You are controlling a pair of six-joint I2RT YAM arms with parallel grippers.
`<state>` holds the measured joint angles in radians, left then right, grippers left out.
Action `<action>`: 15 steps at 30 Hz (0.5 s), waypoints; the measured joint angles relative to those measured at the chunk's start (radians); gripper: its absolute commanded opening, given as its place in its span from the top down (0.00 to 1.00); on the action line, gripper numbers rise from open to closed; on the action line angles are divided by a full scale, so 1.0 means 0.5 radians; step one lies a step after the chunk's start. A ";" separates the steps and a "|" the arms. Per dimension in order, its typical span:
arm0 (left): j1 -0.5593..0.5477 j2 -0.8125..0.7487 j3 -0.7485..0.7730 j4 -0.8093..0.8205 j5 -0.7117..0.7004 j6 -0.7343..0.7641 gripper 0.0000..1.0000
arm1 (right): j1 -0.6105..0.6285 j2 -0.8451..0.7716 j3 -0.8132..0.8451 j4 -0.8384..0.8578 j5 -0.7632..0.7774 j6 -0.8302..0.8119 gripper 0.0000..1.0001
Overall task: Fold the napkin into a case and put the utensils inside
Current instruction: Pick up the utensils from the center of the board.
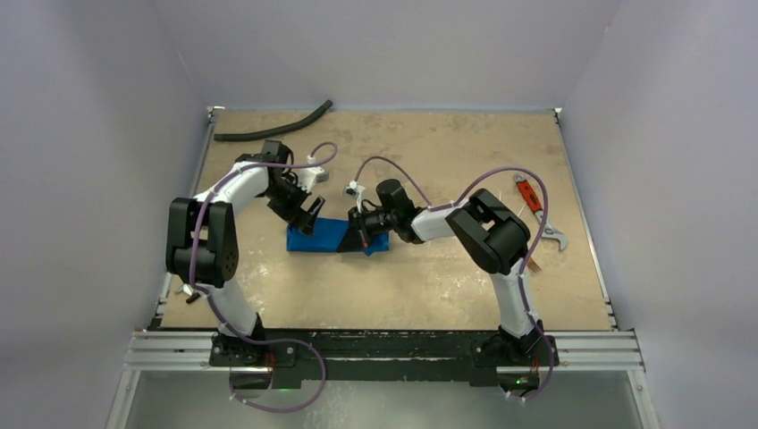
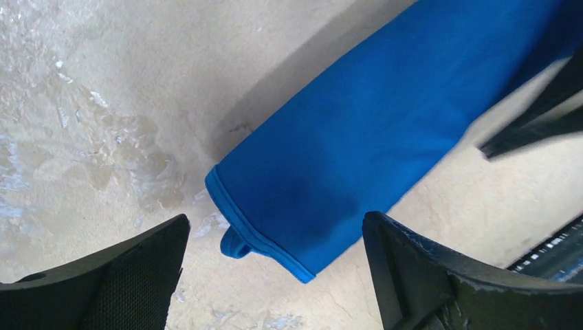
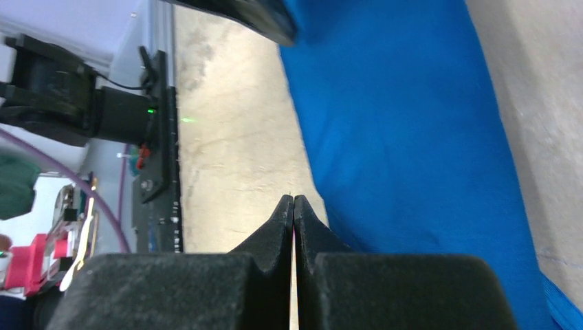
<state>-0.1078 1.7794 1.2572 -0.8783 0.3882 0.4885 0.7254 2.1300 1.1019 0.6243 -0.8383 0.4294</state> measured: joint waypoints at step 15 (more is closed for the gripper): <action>-0.035 0.038 -0.254 0.344 -0.252 0.026 0.62 | -0.263 -0.671 0.127 -0.576 0.033 -0.063 0.95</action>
<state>-0.1253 1.7985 1.1301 -0.7063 0.2623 0.5014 0.5938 1.7943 1.1656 0.3363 -0.8219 0.3977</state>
